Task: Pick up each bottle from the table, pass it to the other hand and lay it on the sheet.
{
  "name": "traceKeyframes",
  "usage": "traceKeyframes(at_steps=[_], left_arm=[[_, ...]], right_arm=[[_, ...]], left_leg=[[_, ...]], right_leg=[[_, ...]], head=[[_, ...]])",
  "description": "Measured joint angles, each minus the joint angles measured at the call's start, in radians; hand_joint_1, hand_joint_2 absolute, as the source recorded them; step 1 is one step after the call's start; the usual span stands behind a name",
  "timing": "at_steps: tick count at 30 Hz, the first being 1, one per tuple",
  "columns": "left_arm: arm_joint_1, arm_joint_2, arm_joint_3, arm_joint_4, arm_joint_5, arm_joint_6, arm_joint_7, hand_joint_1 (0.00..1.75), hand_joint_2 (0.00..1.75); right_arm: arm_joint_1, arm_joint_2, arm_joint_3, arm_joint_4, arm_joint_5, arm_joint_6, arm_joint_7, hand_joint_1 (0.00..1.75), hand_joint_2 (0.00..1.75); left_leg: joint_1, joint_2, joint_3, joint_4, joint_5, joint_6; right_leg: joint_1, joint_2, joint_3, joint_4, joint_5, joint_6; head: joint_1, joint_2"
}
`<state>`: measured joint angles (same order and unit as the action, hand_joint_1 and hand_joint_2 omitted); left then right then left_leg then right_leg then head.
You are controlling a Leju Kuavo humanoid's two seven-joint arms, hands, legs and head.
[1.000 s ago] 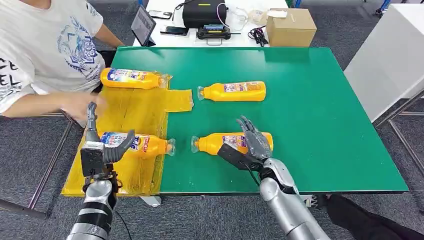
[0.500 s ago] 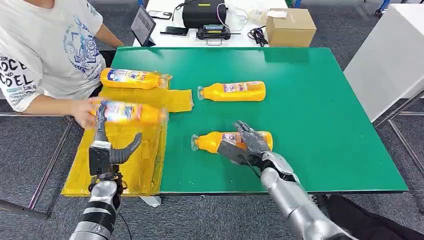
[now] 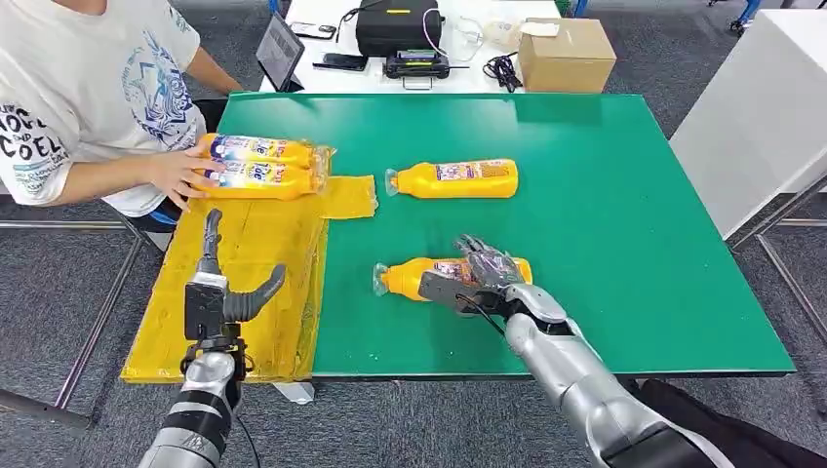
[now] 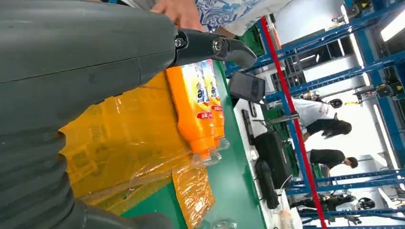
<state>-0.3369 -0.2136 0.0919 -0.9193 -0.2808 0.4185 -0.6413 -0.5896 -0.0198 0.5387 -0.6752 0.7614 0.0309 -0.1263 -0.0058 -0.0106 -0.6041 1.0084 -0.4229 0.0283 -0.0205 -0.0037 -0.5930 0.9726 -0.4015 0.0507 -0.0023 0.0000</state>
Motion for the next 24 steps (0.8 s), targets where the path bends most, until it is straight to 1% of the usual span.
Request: traceKeyframes(at_steps=[2, 3, 6, 7, 18, 24], left_arm=[[-0.005, 0.000, -0.001, 0.009, 0.001, -0.002, 0.002, 0.00, 1.75], [-0.006, 0.000, -0.001, 0.013, 0.001, -0.003, 0.002, 0.00, 1.75], [-0.014, 0.000, -0.001, 0.026, 0.004, -0.003, 0.002, 0.00, 1.75], [-0.018, 0.000, -0.002, 0.032, 0.008, -0.003, 0.002, 0.00, 1.75], [-0.036, 0.000, -0.016, 0.066, 0.018, -0.013, 0.003, 0.00, 1.75], [-0.037, 0.000, -0.019, 0.079, 0.027, -0.027, 0.006, 0.00, 1.75]], right_arm=[[-0.010, -0.002, 0.013, 0.009, 0.002, 0.016, 0.005, 0.00, 1.75], [-0.014, -0.003, 0.018, 0.011, 0.002, 0.026, 0.008, 0.72, 1.75], [-0.032, -0.008, 0.037, 0.026, 0.001, 0.062, 0.013, 0.72, 1.75], [-0.039, -0.012, 0.047, 0.033, -0.001, 0.076, 0.013, 1.75, 1.75], [-0.067, -0.039, 0.096, 0.055, -0.039, 0.109, -0.001, 1.75, 1.75], [-0.067, -0.057, 0.102, 0.053, -0.088, 0.117, -0.032, 1.75, 1.75]], left_leg=[[0.000, 0.000, 0.000, 0.000, 0.000, 0.000], [0.000, 0.000, 0.001, 0.000, 0.000, 0.000], [0.000, 0.000, 0.001, 0.000, 0.000, 0.000], [0.000, 0.000, 0.001, 0.000, 0.000, 0.000], [0.000, 0.000, 0.004, 0.000, 0.000, 0.000], [0.000, 0.000, 0.004, 0.000, 0.000, 0.000]], right_leg=[[0.000, 0.000, 0.000, 0.000, 0.000, 0.000], [0.000, 0.000, 0.000, 0.000, 0.000, 0.000], [0.000, 0.000, 0.001, 0.000, 0.000, 0.000], [0.000, 0.000, 0.001, 0.000, 0.000, 0.000], [0.000, 0.000, 0.003, 0.000, 0.000, 0.000], [0.000, 0.000, 0.003, 0.000, 0.000, 0.000]], head=[[0.000, 0.000], [0.000, 0.000], [0.000, 0.000], [0.000, 0.000], [0.000, 0.000], [0.000, 0.000]])
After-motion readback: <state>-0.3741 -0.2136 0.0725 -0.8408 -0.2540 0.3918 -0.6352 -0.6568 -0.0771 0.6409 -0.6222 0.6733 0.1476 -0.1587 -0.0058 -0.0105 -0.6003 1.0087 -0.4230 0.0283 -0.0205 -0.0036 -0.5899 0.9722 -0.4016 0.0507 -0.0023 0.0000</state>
